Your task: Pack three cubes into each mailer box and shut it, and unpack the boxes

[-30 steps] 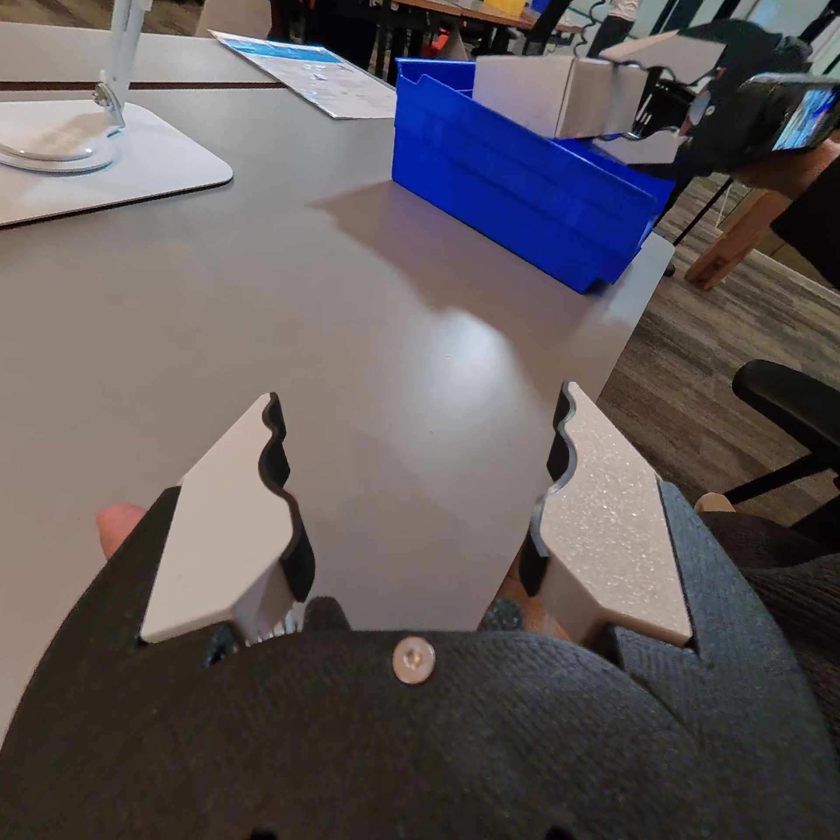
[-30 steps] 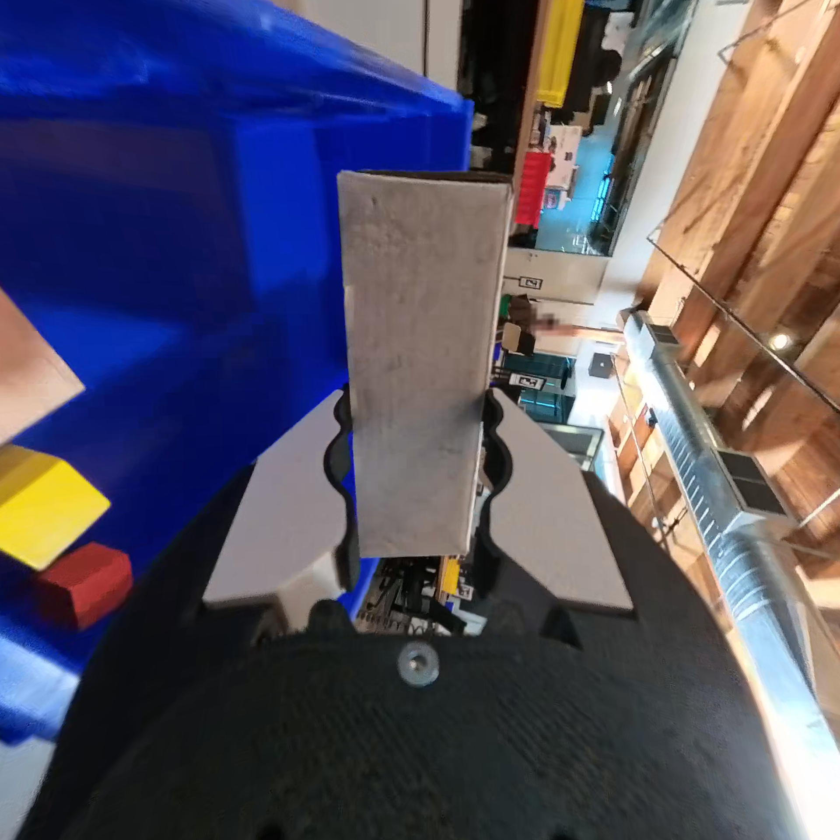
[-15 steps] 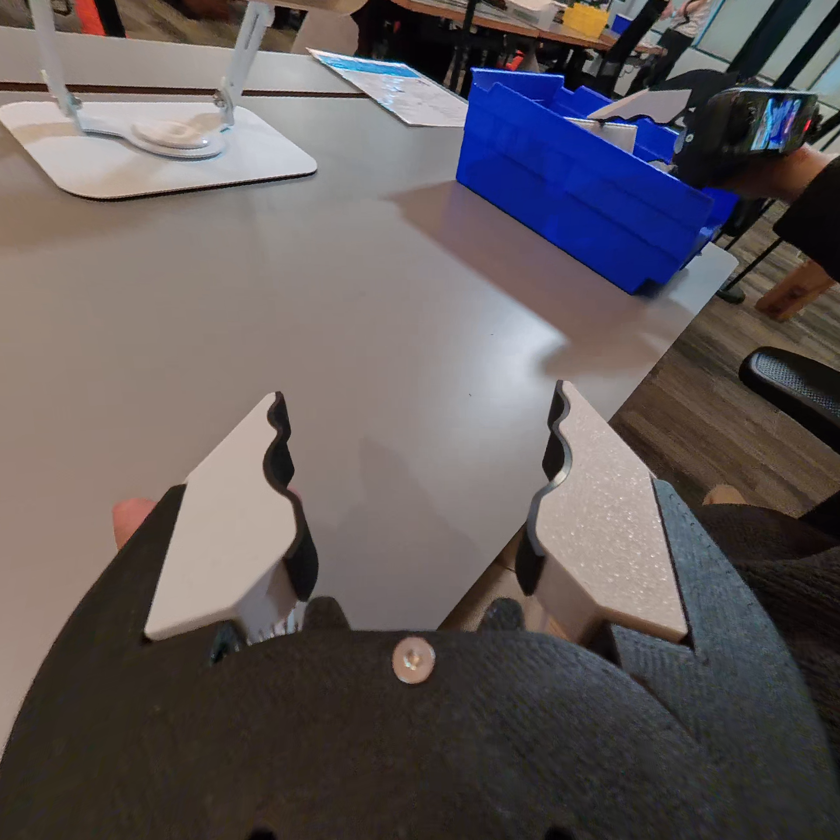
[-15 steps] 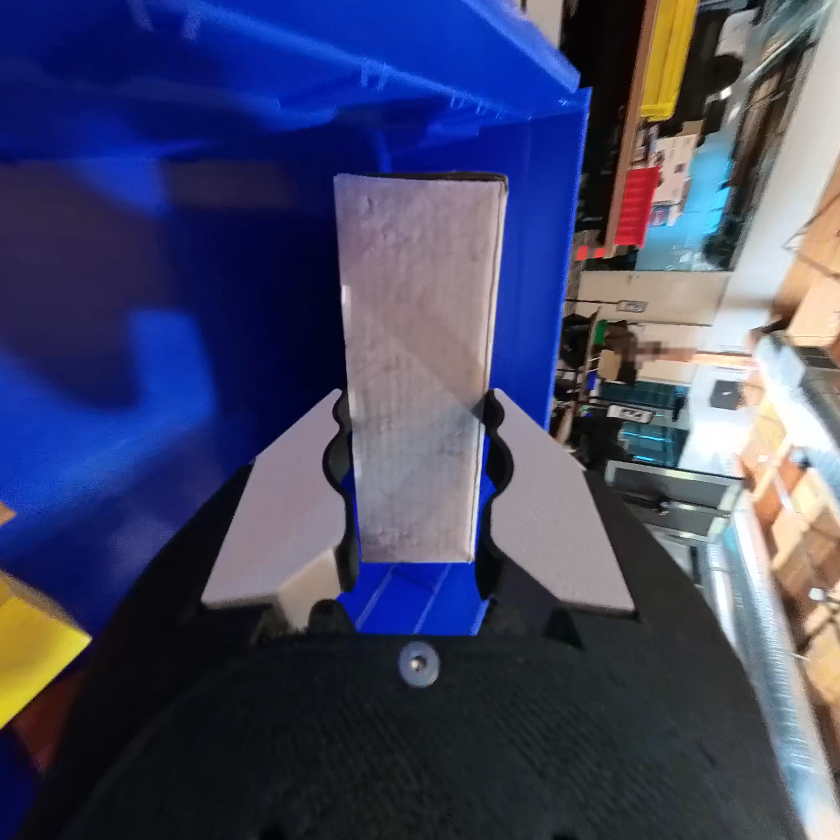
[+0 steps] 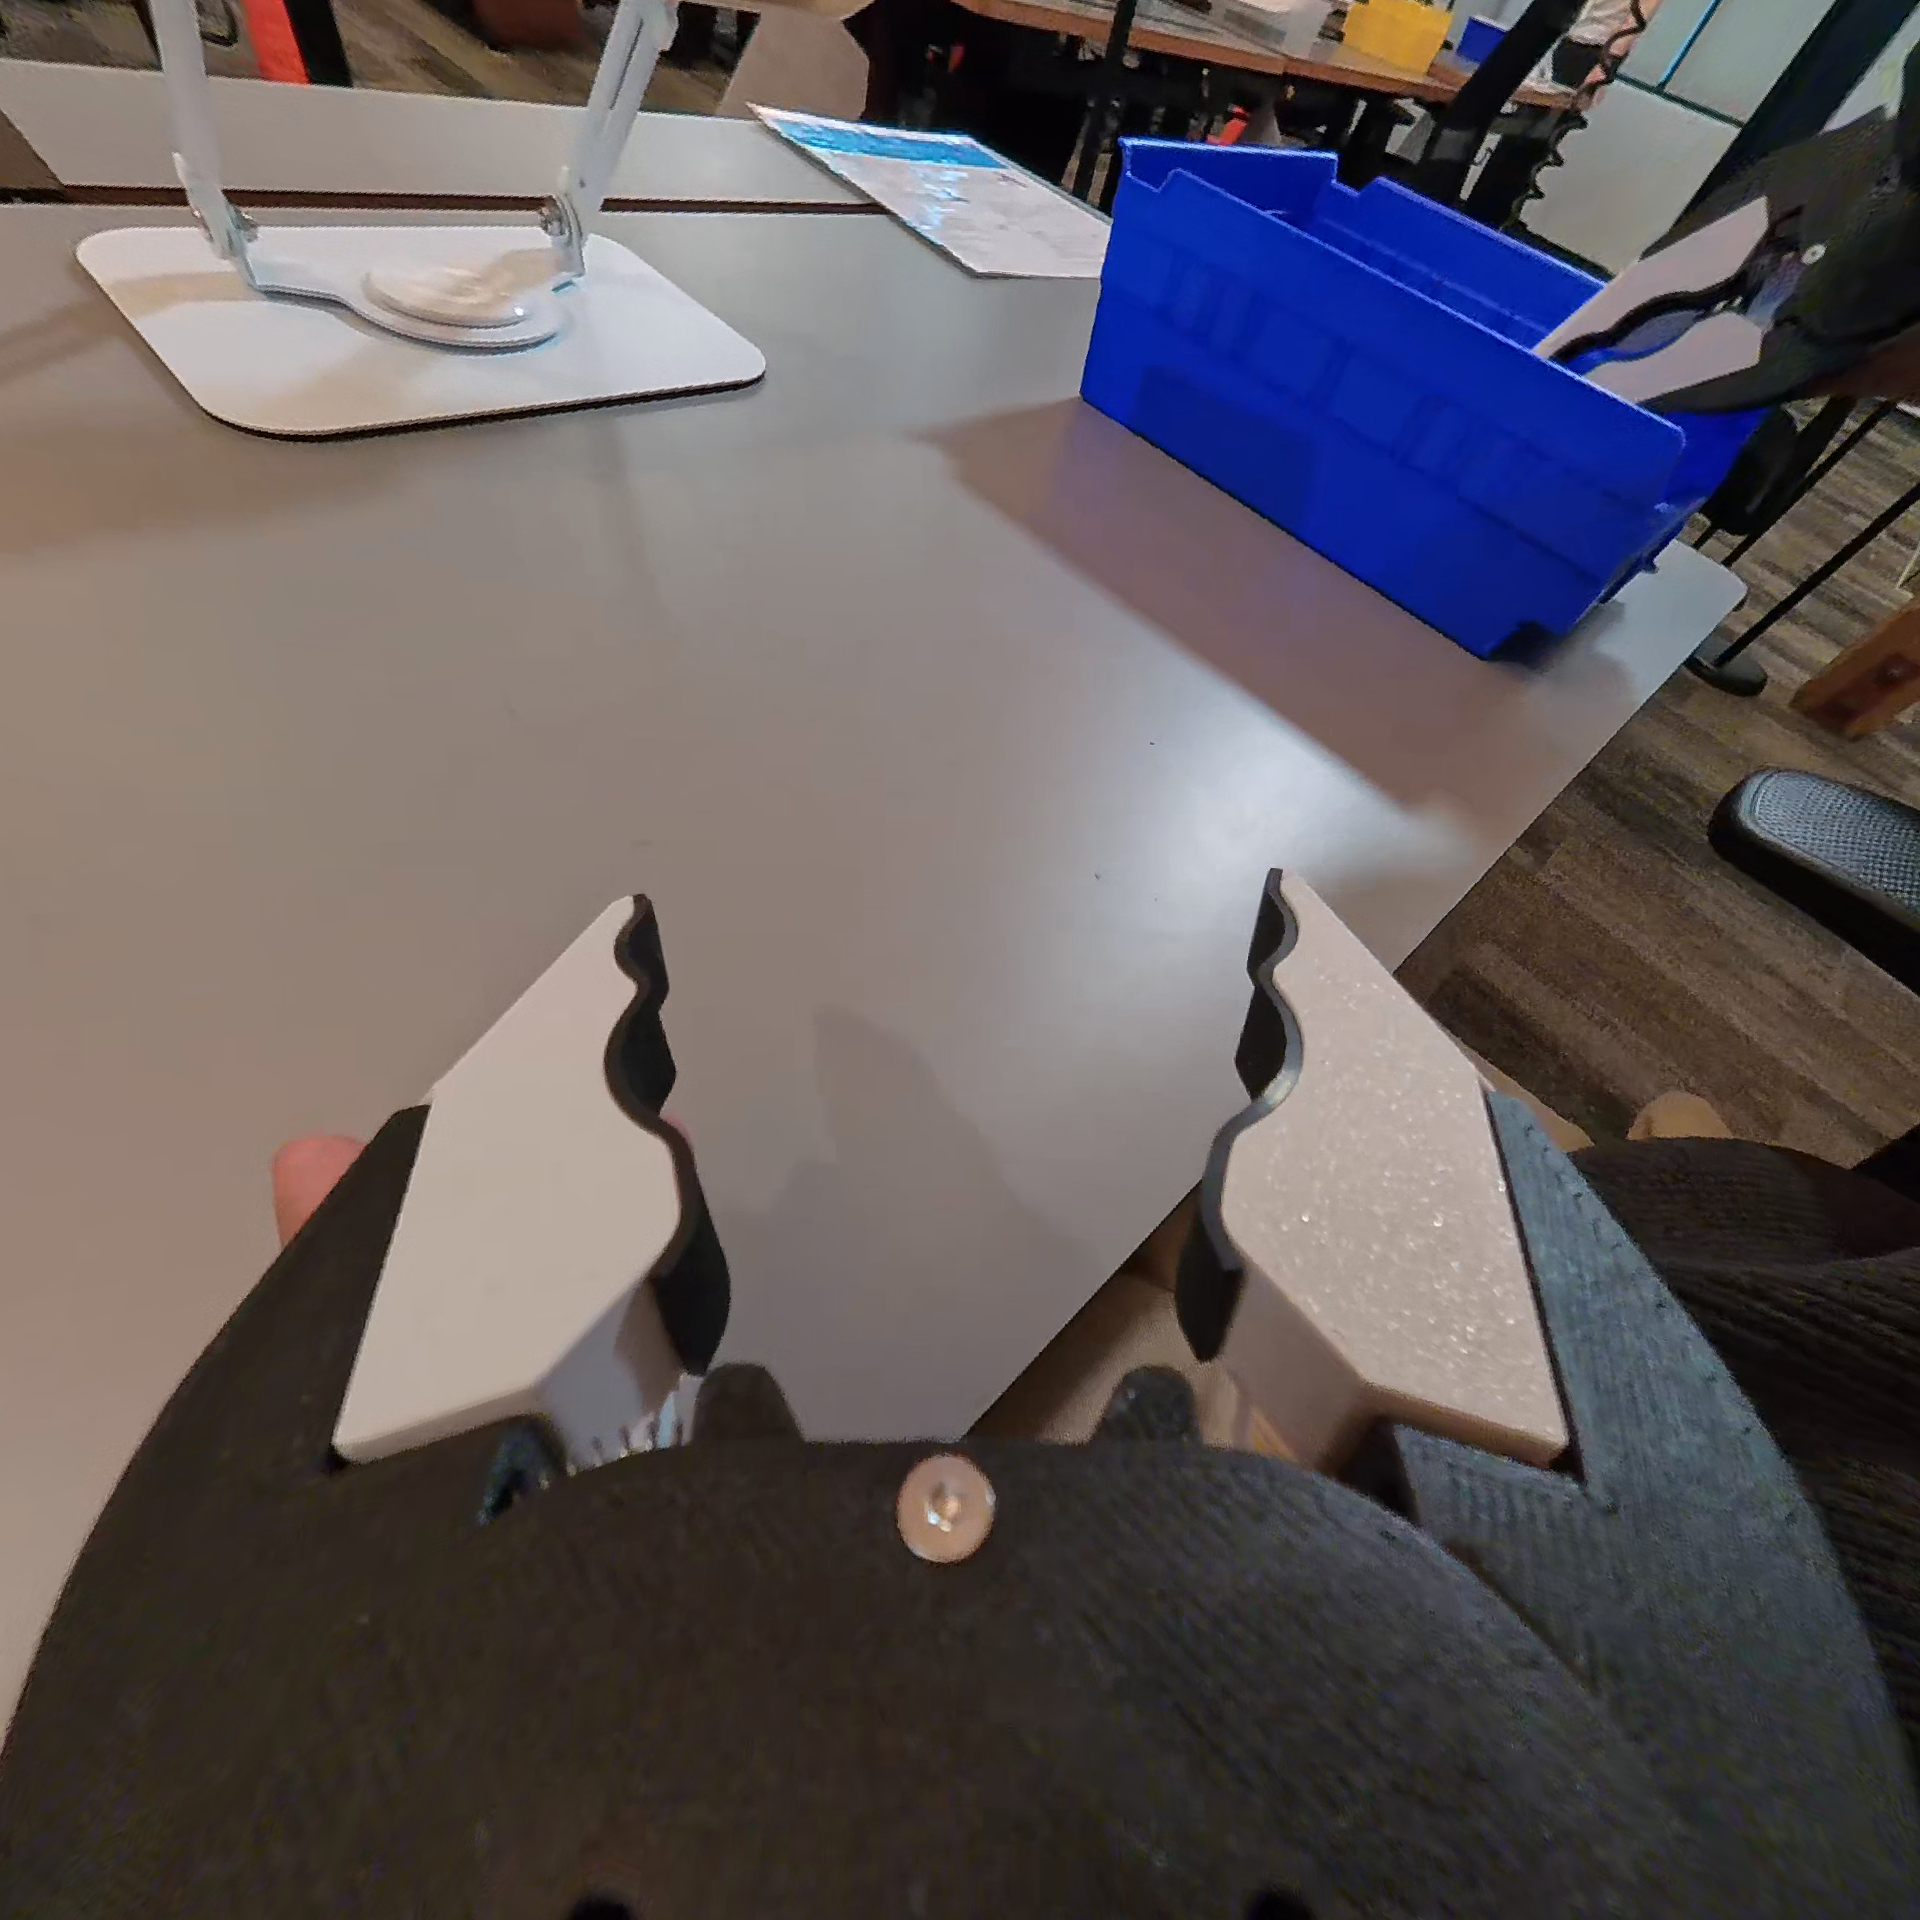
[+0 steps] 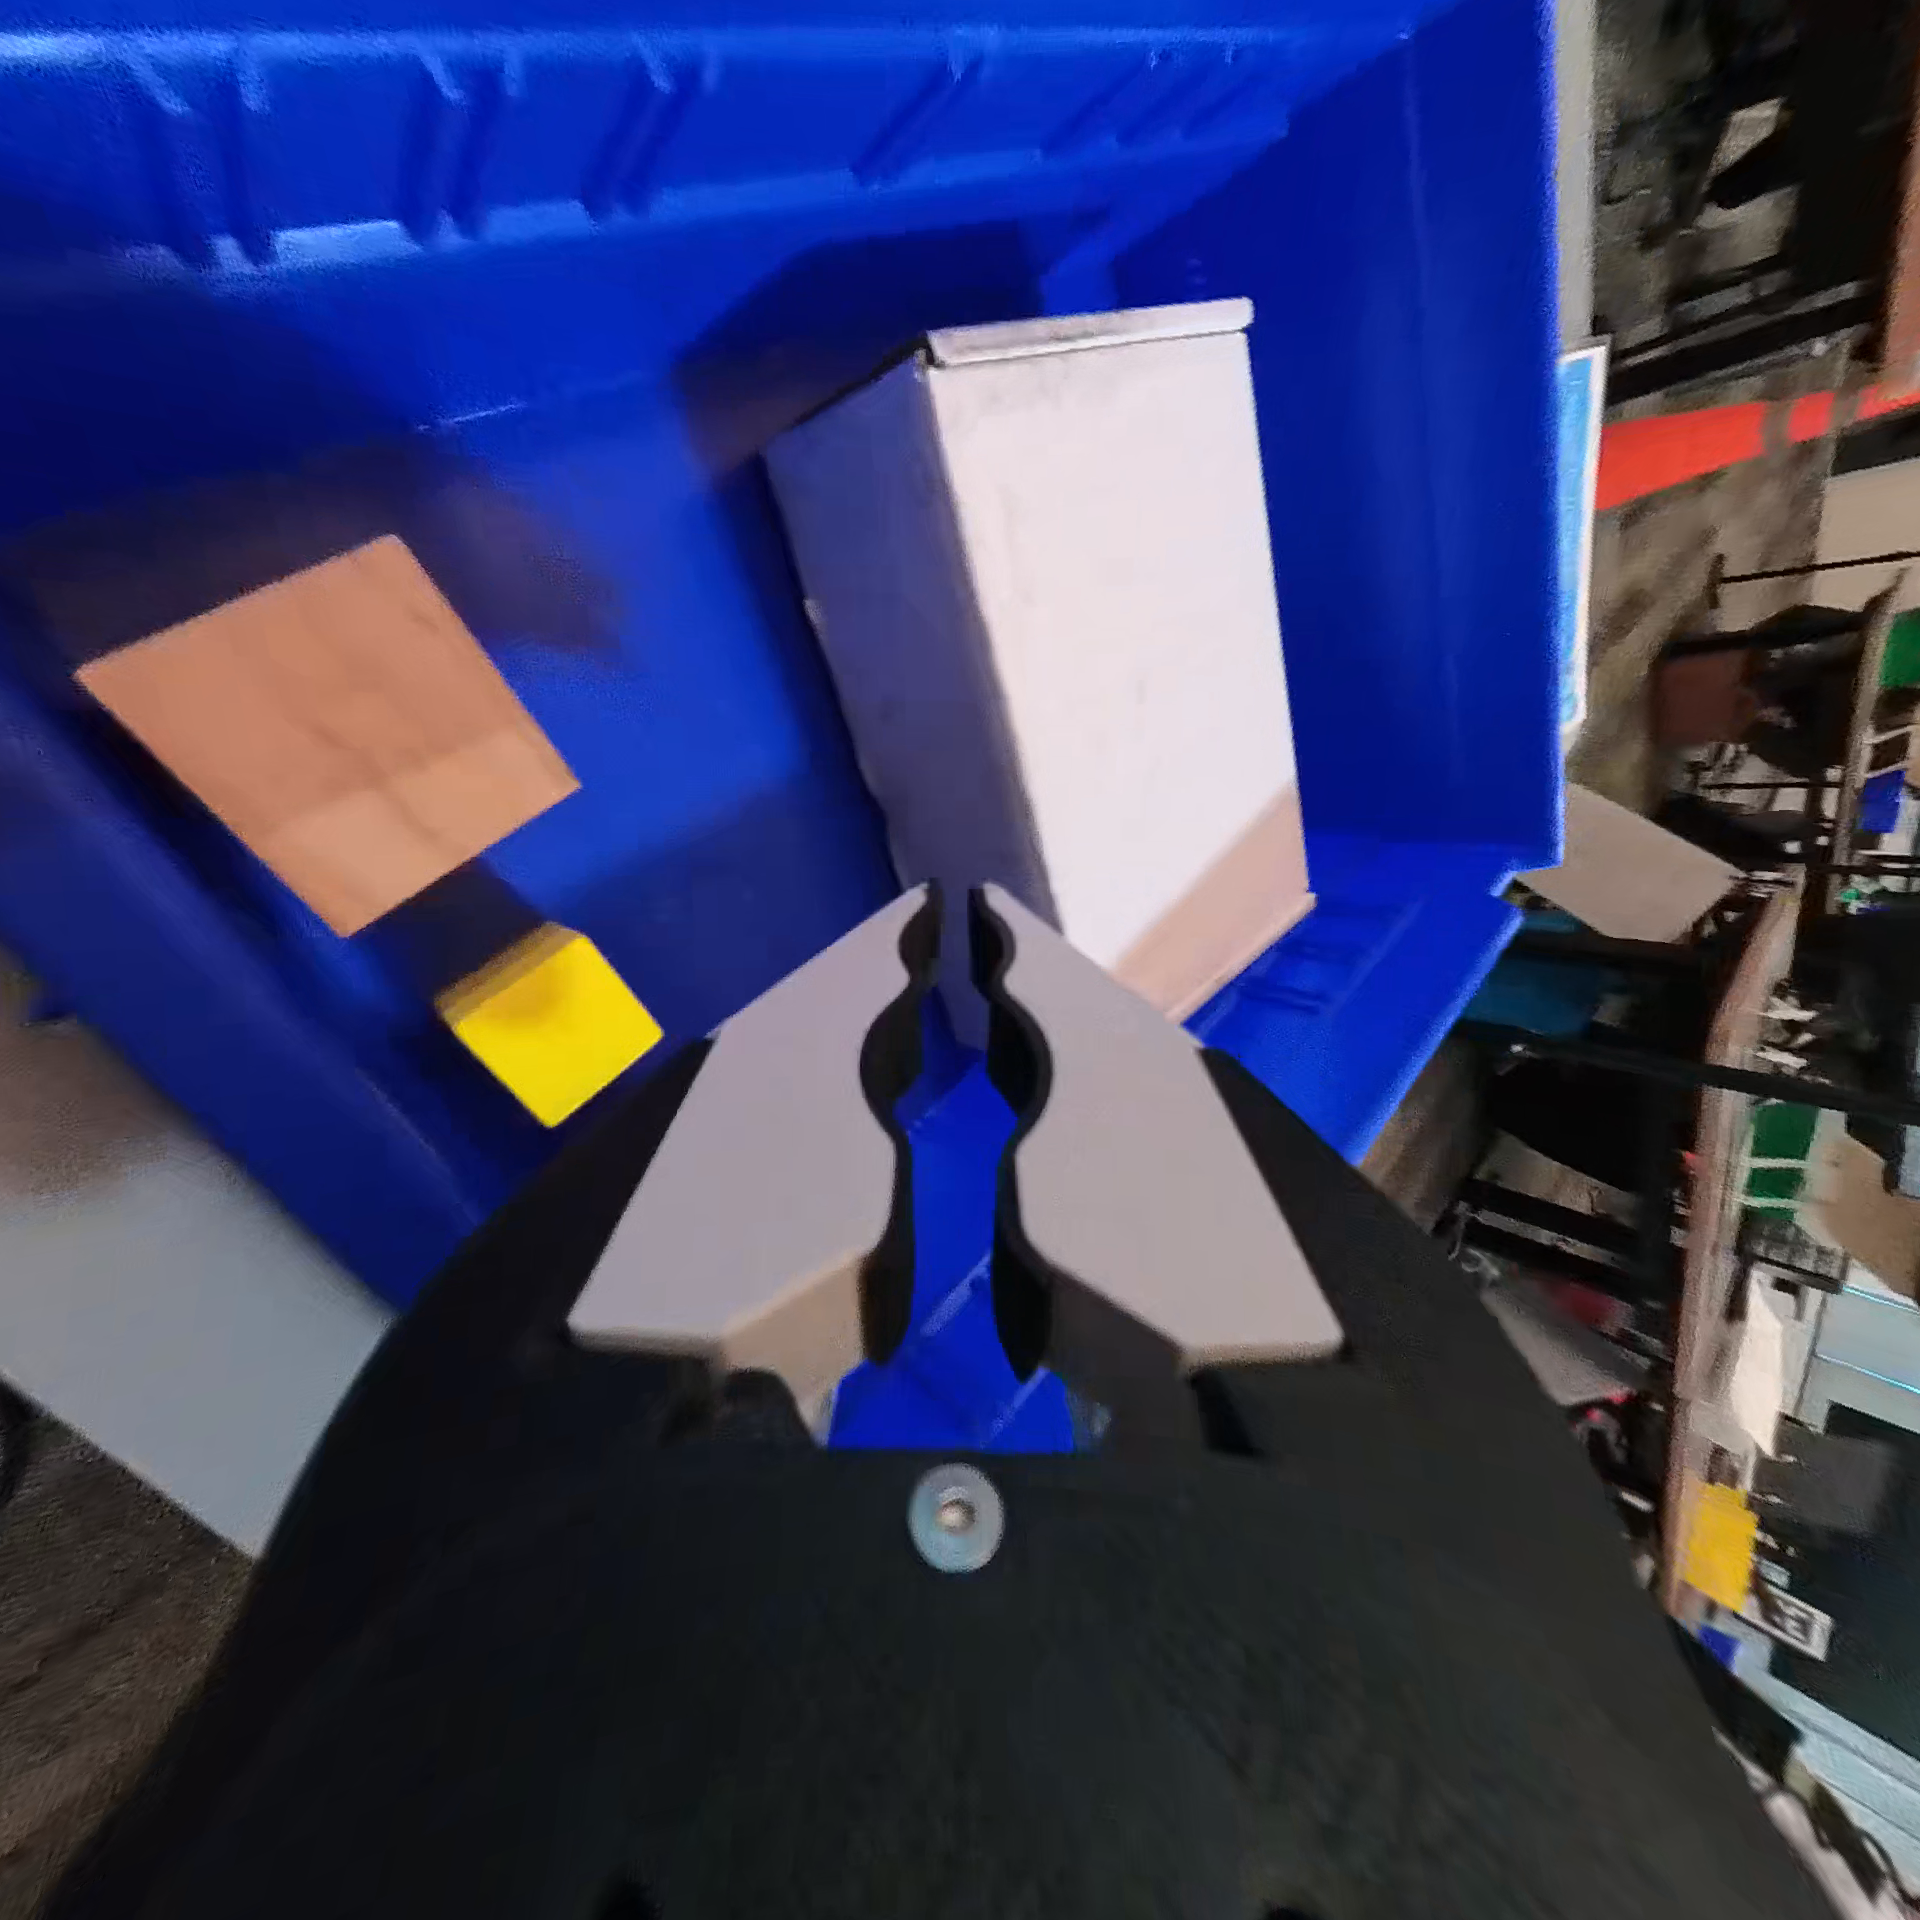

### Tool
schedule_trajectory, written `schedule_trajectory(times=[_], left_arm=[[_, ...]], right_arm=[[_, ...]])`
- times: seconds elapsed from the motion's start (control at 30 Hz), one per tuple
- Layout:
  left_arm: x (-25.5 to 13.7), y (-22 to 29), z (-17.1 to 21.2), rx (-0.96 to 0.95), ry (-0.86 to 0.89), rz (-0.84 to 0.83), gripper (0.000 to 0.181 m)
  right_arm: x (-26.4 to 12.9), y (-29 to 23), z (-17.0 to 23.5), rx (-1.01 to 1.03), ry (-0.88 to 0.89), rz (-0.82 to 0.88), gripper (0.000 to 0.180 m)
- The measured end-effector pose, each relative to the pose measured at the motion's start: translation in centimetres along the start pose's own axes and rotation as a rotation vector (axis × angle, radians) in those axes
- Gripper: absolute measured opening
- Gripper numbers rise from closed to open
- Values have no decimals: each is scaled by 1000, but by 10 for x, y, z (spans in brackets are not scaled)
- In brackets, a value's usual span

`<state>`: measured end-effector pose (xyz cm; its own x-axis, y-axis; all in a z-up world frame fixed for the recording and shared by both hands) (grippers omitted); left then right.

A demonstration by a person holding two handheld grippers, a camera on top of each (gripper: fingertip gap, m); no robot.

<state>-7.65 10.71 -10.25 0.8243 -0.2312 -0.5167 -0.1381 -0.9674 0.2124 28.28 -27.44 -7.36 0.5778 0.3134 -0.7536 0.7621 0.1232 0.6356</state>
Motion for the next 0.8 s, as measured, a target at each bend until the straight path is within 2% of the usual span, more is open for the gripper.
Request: schedule_trajectory(times=[0.03, 0.07, 0.5, 0.67, 0.8], left_arm=[[1, 1, 0, 5, 0, 0, 112], [2, 1, -1, 10, -1, -1, 111], [0, 0, 0, 24, -12, 9, 109], [0, 1, -1, 29, -8, 15, 108], [1, 3, -1, 38, -19, 15, 108]], right_arm=[[2, 1, -1, 3, -3, 12, 1], [6, 3, -1, -1, -15, 13, 0], [43, 33, -24, 16, -98, 12, 1], [36, 28, -27, 14, -86, 27, 5], [5, 31, -34, 71, 0, 108, 7]])
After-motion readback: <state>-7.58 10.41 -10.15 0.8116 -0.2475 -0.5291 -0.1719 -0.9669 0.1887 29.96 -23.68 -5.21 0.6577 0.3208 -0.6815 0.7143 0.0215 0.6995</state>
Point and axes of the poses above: each gripper's, where its closed fingertips meet, x out along the fingers, z out of its underside, y = z × x across the jaws, the point moved 9 cm from there along -x, back along the fingers, and after that the axes turned 10 degrees about -y, right-handed, at the moved point
